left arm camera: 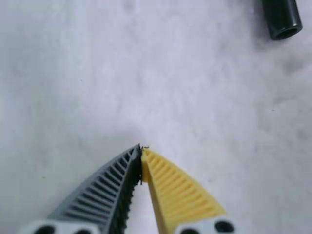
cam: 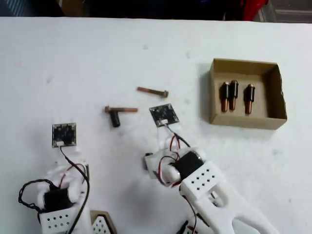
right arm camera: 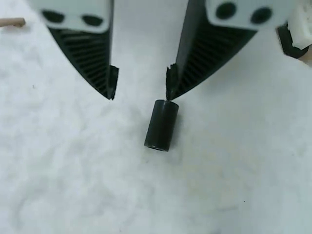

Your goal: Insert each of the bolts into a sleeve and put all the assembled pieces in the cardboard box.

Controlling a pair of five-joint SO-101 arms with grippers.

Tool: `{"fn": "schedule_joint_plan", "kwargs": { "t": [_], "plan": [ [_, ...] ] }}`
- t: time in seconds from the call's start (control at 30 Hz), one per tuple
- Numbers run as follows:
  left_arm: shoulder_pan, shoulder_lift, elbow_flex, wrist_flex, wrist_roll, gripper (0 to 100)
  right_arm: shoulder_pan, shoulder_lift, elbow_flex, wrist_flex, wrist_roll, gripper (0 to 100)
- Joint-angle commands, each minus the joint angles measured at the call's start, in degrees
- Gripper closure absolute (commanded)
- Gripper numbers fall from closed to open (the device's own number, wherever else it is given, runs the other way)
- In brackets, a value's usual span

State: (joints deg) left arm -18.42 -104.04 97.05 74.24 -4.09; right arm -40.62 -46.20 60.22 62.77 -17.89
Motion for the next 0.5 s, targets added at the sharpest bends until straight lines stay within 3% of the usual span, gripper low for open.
{"fn": "schedule_joint_plan", "kwargs": {
  "t": [0.0,0.47],
  "plan": [
    [-0.5,-0.5,-0.1,-0.5,-0.2,98,-0.7,0.5,-0.6,-1.1,-0.5,85.1],
    [-0.3,-0.5,-0.1,-0.6,-0.1,98,-0.7,22.3,-10.9,-4.5,-0.5,85.1]
  ]
}}
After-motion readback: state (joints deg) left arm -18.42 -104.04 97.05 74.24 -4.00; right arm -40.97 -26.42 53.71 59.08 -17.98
